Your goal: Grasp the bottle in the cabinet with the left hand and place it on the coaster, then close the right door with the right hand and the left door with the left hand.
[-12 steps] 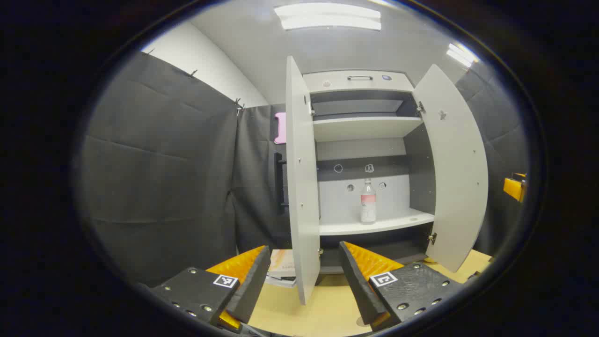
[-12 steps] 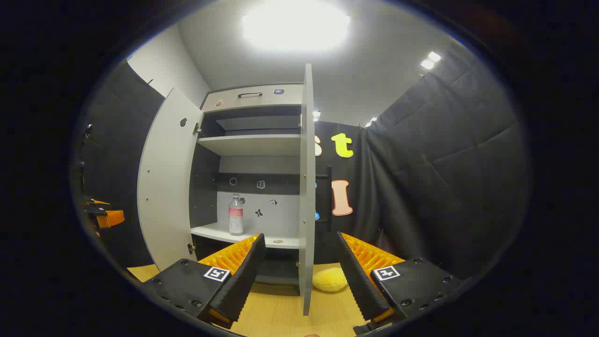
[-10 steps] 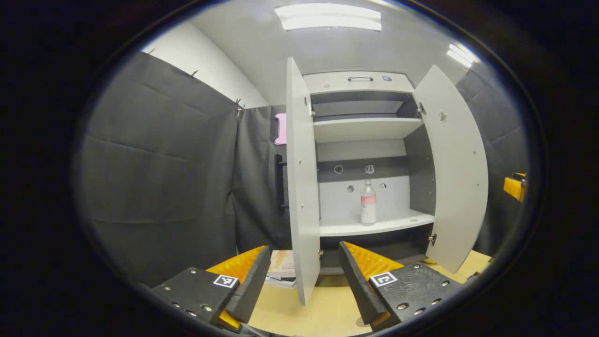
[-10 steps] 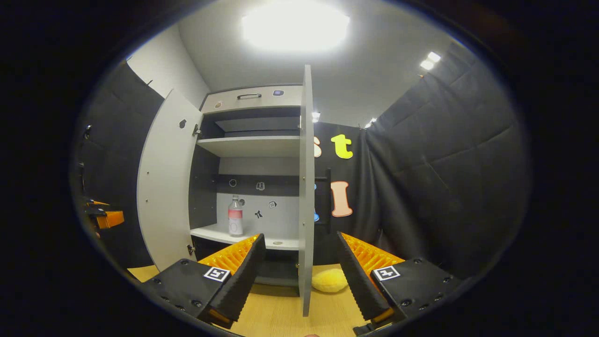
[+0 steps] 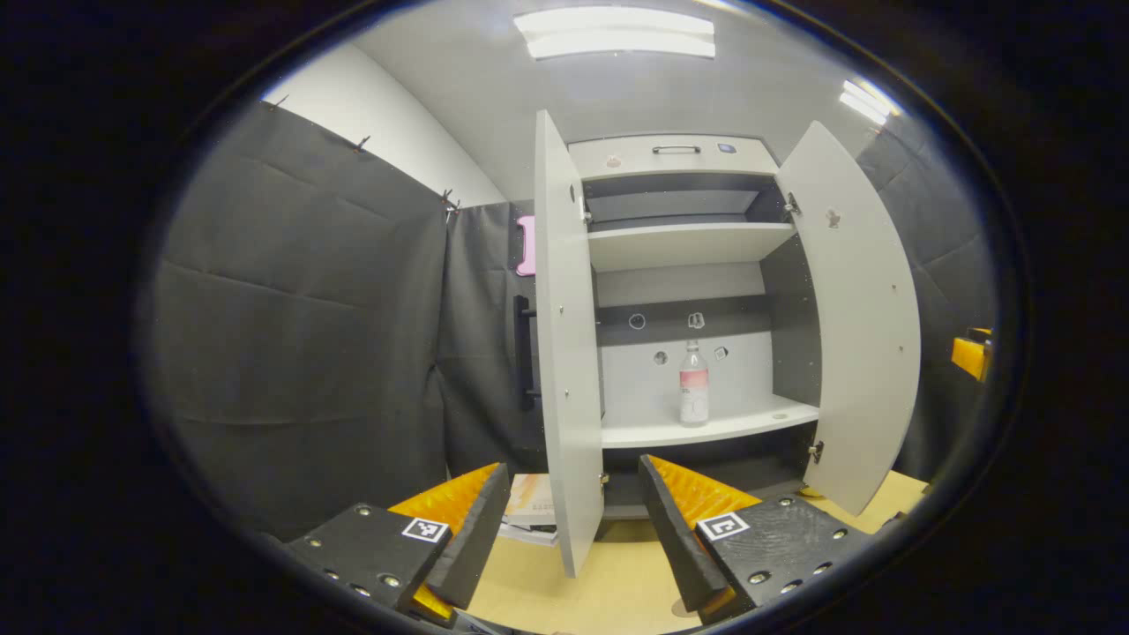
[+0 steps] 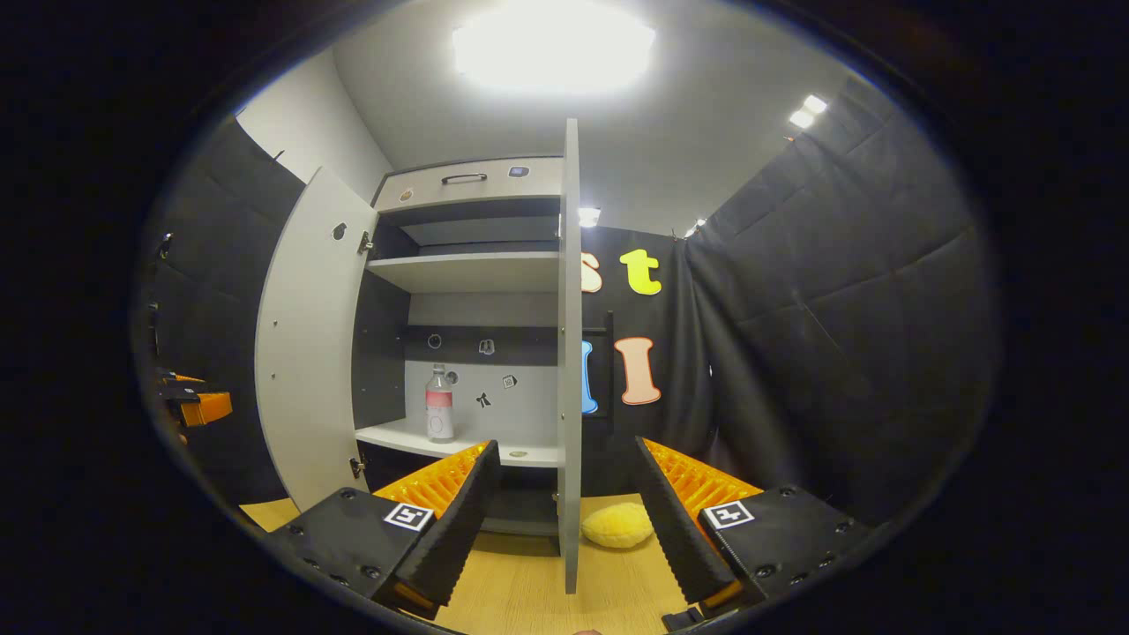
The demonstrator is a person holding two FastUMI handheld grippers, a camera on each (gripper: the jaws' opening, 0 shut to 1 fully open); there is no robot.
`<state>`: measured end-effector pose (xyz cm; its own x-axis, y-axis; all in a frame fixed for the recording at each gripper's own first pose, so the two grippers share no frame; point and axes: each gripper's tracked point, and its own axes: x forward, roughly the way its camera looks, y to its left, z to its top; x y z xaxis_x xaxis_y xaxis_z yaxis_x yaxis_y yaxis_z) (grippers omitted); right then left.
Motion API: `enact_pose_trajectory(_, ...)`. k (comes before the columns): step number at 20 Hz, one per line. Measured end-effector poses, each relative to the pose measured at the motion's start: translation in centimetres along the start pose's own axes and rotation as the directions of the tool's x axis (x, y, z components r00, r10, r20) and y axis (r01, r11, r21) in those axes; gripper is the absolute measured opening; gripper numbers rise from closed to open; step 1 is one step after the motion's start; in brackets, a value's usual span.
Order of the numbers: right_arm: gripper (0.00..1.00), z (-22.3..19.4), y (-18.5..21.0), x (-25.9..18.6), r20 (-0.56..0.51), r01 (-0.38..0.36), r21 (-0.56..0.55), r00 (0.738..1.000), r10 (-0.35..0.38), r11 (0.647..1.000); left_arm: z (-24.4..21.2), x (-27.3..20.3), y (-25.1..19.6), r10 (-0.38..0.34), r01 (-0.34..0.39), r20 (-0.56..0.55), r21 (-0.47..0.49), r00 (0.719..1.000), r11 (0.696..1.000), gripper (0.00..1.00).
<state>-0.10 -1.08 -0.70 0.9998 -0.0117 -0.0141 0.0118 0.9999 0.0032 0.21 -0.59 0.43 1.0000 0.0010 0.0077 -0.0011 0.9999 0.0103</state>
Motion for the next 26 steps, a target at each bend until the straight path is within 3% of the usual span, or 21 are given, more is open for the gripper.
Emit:
enact_pose_trajectory(7, 0.92, 0.1, -1.2, 0.2, 0.004, 0.001, -0.007, 1.000, -0.001, 1.000, 0.5, 1.3, -2.7, -0.030, 0.030, 0.004, 0.002, 1.000, 1.000, 0.86)
enact_pose_trajectory(8, 0.92, 0.1, -1.5, 0.2, 0.007, -0.001, -0.015, 1.000, 0.001, 1.000, 0.6, 1.5, -3.4, -0.040, 0.040, 0.006, -0.004, 0.999, 0.999, 0.80)
enact_pose_trajectory(9, 0.95, 0.0, -1.8, 0.3, 0.010, -0.003, -0.021, 1.000, 0.003, 1.000, 0.8, 1.9, -4.3, -0.058, 0.058, 0.008, -0.014, 0.998, 0.998, 0.80)
enact_pose_trajectory(10, 0.95, -0.1, -2.1, 0.5, 0.010, -0.006, -0.020, 1.000, 0.006, 1.000, 0.9, 2.1, -5.4, -0.075, 0.075, 0.007, -0.022, 0.997, 0.997, 0.86)
enact_pose_trajectory(12, 0.95, -0.8, -2.2, 0.6, -0.003, -0.033, 0.000, 0.999, 0.033, 0.999, 1.1, 3.0, -7.0, -0.088, 0.089, 0.008, -0.036, 0.996, 0.995, 0.86)
enact_pose_trajectory(13, 0.95, -1.2, -2.1, 0.6, -0.011, -0.050, 0.010, 0.999, 0.050, 0.999, 1.5, 3.5, -7.9, -0.092, 0.093, 0.011, -0.046, 0.996, 0.995, 0.80)
enact_pose_trajectory(14, 0.95, -1.5, -2.2, 0.6, -0.015, -0.064, 0.016, 0.998, 0.064, 0.998, 1.7, 4.2, -8.8, -0.097, 0.098, 0.018, -0.056, 0.995, 0.994, 0.80)
enact_pose_trajectory(15, 0.95, -1.8, -2.5, 0.7, -0.014, -0.073, 0.018, 0.997, 0.073, 0.997, 2.1, 4.8, -9.4, -0.103, 0.105, 0.026, -0.067, 0.994, 0.992, 0.86)
enact_pose_trajectory(16, 0.95, -2.0, -2.8, 0.7, -0.017, -0.076, 0.019, 0.997, 0.076, 0.997, 2.2, 5.7, -10.1, -0.110, 0.112, 0.030, -0.079, 0.993, 0.991, 0.86)
enact_pose_trajectory(18, 0.95, -2.5, -3.6, 0.6, -0.033, -0.070, 0.025, 0.997, 0.070, 0.997, 2.5, 7.6, -11.3, -0.129, 0.131, 0.021, -0.099, 0.991, 0.986, 0.90)
enact_pose_trajectory(23, 0.92, -3.0, -5.4, 0.5, -0.043, -0.035, 0.015, 0.998, 0.036, 0.999, 4.2, 13.0, -14.0, -0.180, 0.182, 0.037, -0.082, 0.983, 0.980, 0.86)
enact_pose_trajectory(26, 0.95, -3.3, -6.4, 0.7, -0.054, 0.014, 0.015, 0.998, -0.013, 1.000, 4.7, 16.4, -16.0, -0.223, 0.226, 0.048, -0.088, 0.974, 0.970, 0.86)
